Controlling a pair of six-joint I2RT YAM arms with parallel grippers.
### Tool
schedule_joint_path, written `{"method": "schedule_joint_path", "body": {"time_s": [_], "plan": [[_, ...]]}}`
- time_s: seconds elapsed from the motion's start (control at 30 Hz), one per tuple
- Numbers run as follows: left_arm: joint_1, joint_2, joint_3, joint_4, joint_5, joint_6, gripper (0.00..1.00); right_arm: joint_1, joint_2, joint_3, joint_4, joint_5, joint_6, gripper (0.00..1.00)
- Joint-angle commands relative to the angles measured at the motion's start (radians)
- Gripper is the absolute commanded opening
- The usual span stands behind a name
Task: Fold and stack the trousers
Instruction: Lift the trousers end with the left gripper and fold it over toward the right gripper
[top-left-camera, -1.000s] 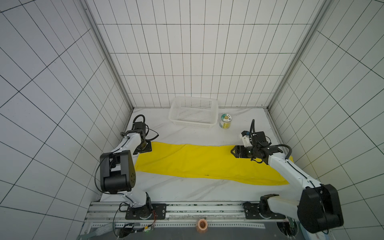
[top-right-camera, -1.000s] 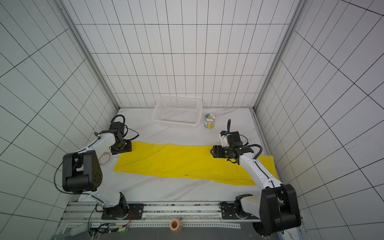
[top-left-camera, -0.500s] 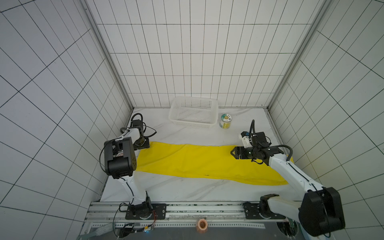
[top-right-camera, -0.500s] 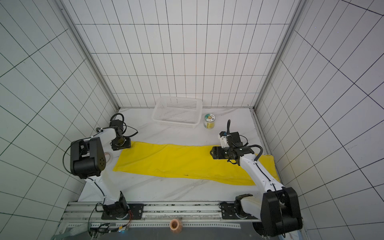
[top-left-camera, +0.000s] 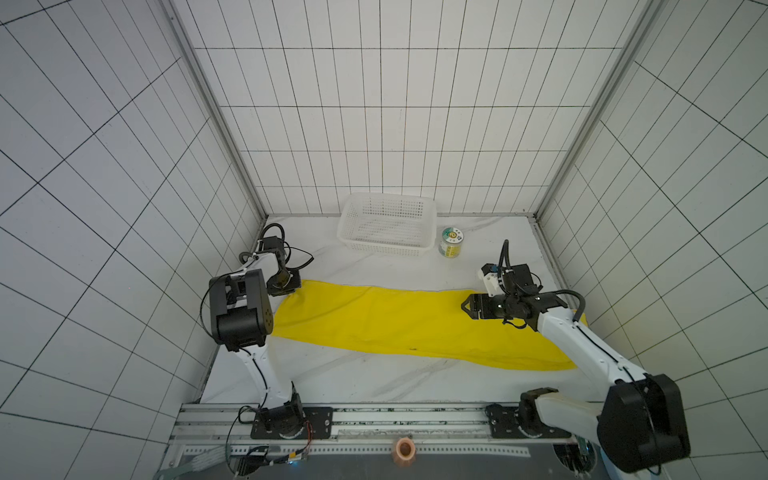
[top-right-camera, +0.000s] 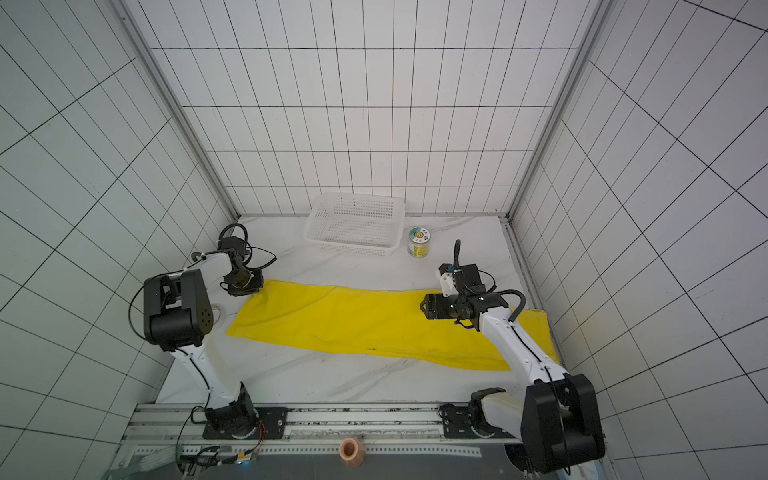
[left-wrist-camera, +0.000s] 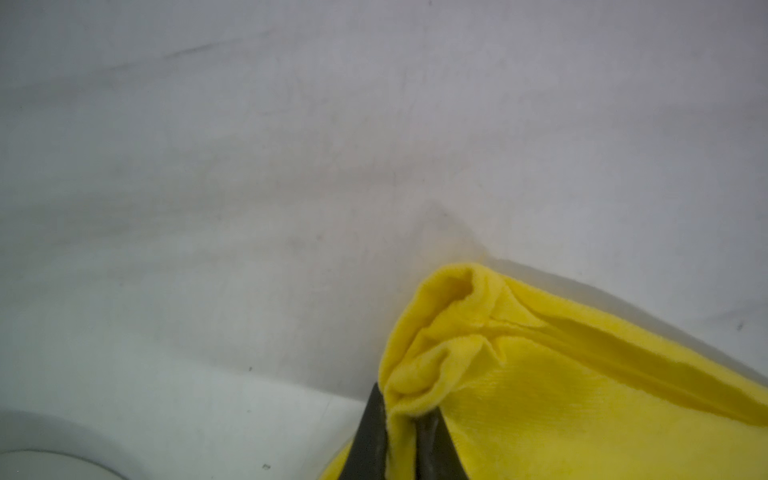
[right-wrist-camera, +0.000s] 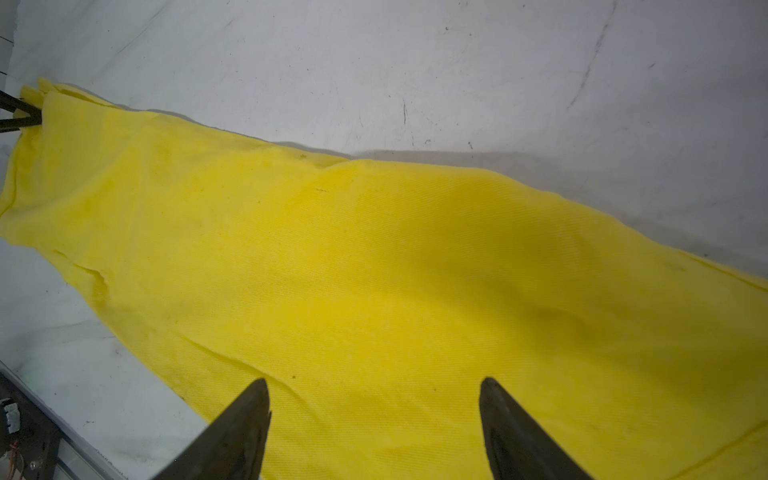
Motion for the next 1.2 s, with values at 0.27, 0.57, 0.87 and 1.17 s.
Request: {"method": "schedule_joint_path", "body": {"time_s": [0.27,0.57,0.87,1.17], "plan": [[0.022,-0.039,0.097,-0.188,-0.091,-0.094,0.0,-0.002,0.027,0.107,0.027,-0.022,0.015,0.79],[-0.017,-0.268,0.152,-0.361,-0.002,-0.264,0.0,-0.014,0.068,0.122,0.067,-0.041,0.015,0.79],[-0.376,-0.45,0.12,-0.386,0.257,-0.545,0.0,-0.064,0.091,0.151,0.076,-0.038,-0.007,0.79],[-0.753,-0.368,0.208,-0.254,0.436,-0.799,0.0,-0.165,0.051,0.133,0.074,-0.024,-0.013,0.79]]}}
